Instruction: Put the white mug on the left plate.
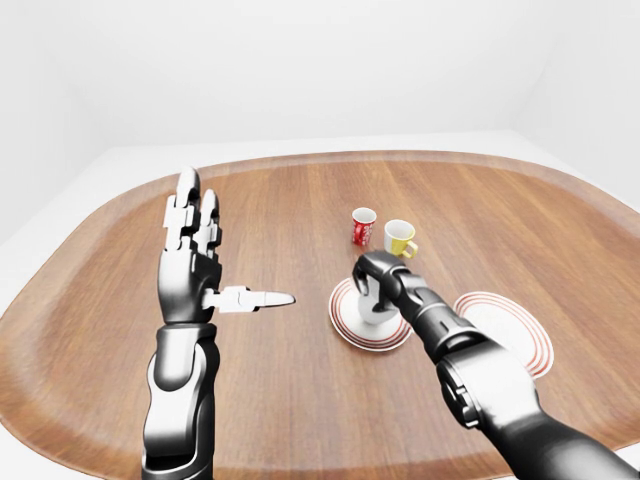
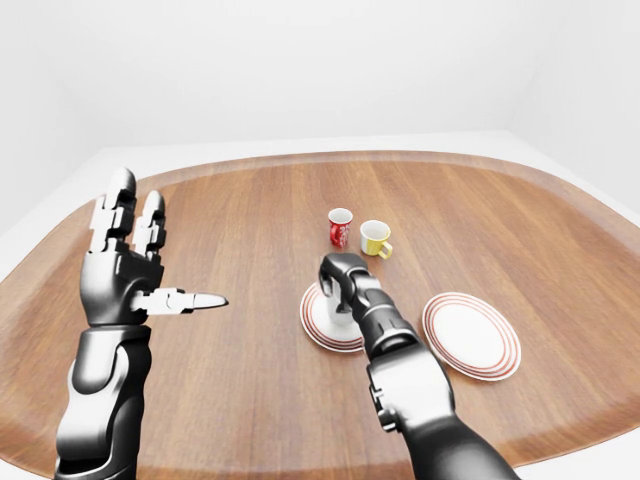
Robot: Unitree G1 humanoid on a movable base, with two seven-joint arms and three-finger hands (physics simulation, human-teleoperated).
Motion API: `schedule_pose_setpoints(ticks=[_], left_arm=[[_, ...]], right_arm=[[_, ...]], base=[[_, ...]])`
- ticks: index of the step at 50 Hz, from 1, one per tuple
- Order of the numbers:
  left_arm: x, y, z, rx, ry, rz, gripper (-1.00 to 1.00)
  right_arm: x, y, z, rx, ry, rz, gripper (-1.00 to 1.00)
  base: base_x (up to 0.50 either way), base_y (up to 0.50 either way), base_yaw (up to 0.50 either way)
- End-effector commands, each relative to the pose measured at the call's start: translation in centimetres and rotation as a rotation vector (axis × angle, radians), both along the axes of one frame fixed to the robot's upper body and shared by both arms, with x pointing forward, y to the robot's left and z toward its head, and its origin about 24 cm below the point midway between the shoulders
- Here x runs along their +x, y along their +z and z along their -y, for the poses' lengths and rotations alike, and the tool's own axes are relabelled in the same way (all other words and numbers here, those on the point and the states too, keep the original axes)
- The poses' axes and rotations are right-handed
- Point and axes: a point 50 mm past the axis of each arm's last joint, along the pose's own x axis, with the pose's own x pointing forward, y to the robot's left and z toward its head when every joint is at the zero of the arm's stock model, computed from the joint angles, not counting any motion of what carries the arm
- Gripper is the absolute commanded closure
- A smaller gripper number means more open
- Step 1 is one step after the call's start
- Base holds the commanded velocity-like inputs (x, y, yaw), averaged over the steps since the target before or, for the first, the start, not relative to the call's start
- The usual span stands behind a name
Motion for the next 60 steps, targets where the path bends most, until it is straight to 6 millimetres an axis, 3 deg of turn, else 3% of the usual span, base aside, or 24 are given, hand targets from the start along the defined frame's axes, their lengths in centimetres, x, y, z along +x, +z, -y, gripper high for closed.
schedule_pose_setpoints(ticks=[1,5,6,8,9,10,37,45,57,60], left_arm=[[0.0,0.0,0.0,0.001,0.001,-0.001,-0.99],[-0.1,0.0,0.0,0.002,-0.001,0.001,-0.99],[0.0,-0.2,0.0,0.002,0.0,-0.007,-0.99],[0.0,-0.1,0.0,0.003,-0.001,-0.006,-0.99],[0.0,-0.1,0.0,0.003,-0.001,-0.006,-0.99],[0.0,-0.2,0.0,0.004,-0.001,-0.008,-0.99],[0.0,-0.6,0.1,0.008,-0.013,-0.028,-0.99],[-0.1,-0.6,0.2,0.008,-0.02,-0.026,-1.0],[-0.1,-0.6,0.2,0.006,-0.02,-0.027,-1.0],[-0.1,-0.6,0.2,0.007,-0.019,-0.026,-1.0]], right_arm=[[0.0,0.0,0.1,-0.002,-0.006,0.013,1.0],[0.0,0.0,0.3,-0.007,-0.007,0.012,0.96],[0.0,0.0,0.3,-0.005,-0.008,0.012,0.55],[-0.1,-0.1,0.3,-0.01,-0.007,0.009,0.21],[-0.2,-0.3,0.4,-0.016,-0.003,0.002,-0.47],[-0.2,-0.4,0.4,-0.019,-0.001,-0.002,-0.97],[-0.8,-1.3,0.2,-0.003,0.013,-0.074,-1.0],[0.8,1.9,0.6,-0.028,0.017,0.084,-1.0],[1.0,3.0,0.7,-0.03,0.039,0.127,-1.0],[0.8,3.2,0.3,0.075,0.028,0.091,-1.0]], base=[[0.0,0.0,0.0],[0.0,0.0,0.0],[0.0,0.0,0.0],[0.0,0.0,0.0],[0.0,0.0,0.0],[0.0,0.0,0.0],[0.0,0.0,0.0],[0.0,0.0,0.0],[0.0,0.0,0.0],[0.0,0.0,0.0]])
